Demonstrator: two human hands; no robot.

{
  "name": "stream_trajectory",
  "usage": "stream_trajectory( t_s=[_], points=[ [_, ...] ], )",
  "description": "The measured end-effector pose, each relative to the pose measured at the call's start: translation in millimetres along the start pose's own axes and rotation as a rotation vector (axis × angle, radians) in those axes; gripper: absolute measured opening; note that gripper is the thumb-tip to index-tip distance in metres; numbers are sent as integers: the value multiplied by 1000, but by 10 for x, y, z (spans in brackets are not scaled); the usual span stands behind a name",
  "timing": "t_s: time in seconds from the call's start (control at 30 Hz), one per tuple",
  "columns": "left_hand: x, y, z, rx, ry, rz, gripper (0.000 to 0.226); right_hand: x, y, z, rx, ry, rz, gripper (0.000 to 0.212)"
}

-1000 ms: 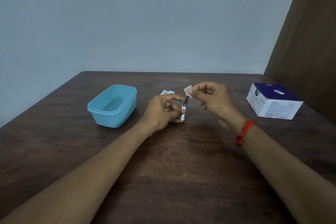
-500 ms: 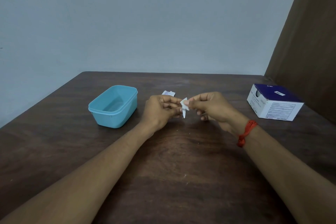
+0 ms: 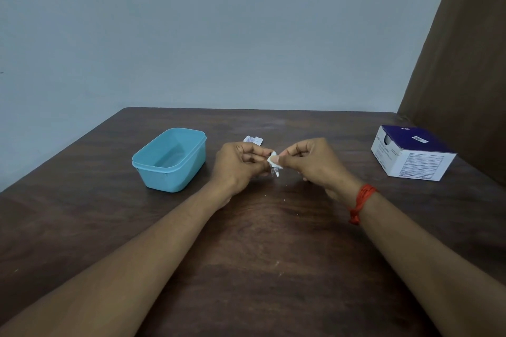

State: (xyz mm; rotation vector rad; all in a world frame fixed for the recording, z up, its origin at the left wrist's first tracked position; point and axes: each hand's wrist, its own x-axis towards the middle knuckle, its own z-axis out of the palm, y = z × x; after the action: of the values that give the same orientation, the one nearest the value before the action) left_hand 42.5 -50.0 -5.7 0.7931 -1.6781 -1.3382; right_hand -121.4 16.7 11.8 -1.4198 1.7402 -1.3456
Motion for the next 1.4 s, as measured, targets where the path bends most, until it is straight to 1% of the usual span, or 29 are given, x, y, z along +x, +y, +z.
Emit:
stream_trajectory(
  t_s=[0.07, 0.2, 0.23, 0.27, 0.4, 0.47, 0.6, 0.63, 0.67, 0.8, 0.83, 0.9, 1.03, 1.1, 1.17, 1.23, 1.3, 1.4],
  points=[
    [3, 4, -1, -5, 0, -7, 21, 3, 0, -4, -7, -5, -4, 16],
    [17, 2, -10, 11, 18, -14, 20, -3, -32, -77, -132, -166, 72, 17],
    [18, 2, -11, 4, 20, -18, 19, -4, -35, -80, -139, -177, 76, 17],
    [18, 3, -12, -3, 20, -21, 19, 0, -36, -73, -123, -165, 72, 18],
    [15, 2, -4, -5, 4, -33, 19, 16, 6, -24, -23, -28, 46, 17],
    [15, 1, -4, -8, 5, -36, 19, 22, 15, -26, -15, -25, 34, 17],
    [25, -2, -26, -7, 36, -31, 18, 5, -23, -88, -86, -212, 50, 16],
    [30, -7, -33, 0, 44, -27, 18, 5, -25, -90, -99, -233, 52, 16],
    [32, -12, -38, 2, 49, -25, 19, 7, -24, -84, -95, -224, 49, 17],
    [16, -16, -19, -39, -16, -22, 21, 18, 11, -33, 47, -51, 2, 17],
    [13, -16, -13, -39, -27, -20, 23, 19, 14, -28, 69, -29, -7, 16],
    [14, -17, -17, -44, -26, -17, 24, 20, 10, -43, 50, -50, -8, 16],
    [28, -25, -33, 7, -11, 5, 25, 6, -6, -84, -91, -201, 40, 17],
    [23, -23, -30, 2, -21, 1, 25, 11, -4, -71, -67, -165, 31, 16],
    [17, -14, -26, -20, -50, -7, 25, 26, 5, -50, -2, -65, -7, 15],
    [10, -4, -20, -26, -75, -10, 25, 36, 12, -46, 26, -4, -35, 16],
    [9, 1, -20, -21, -80, -11, 24, 41, 10, -62, 12, -20, -28, 16],
    [13, 3, -35, -29, -62, -14, 21, 30, -2, -88, -47, -135, 26, 15]
  ],
)
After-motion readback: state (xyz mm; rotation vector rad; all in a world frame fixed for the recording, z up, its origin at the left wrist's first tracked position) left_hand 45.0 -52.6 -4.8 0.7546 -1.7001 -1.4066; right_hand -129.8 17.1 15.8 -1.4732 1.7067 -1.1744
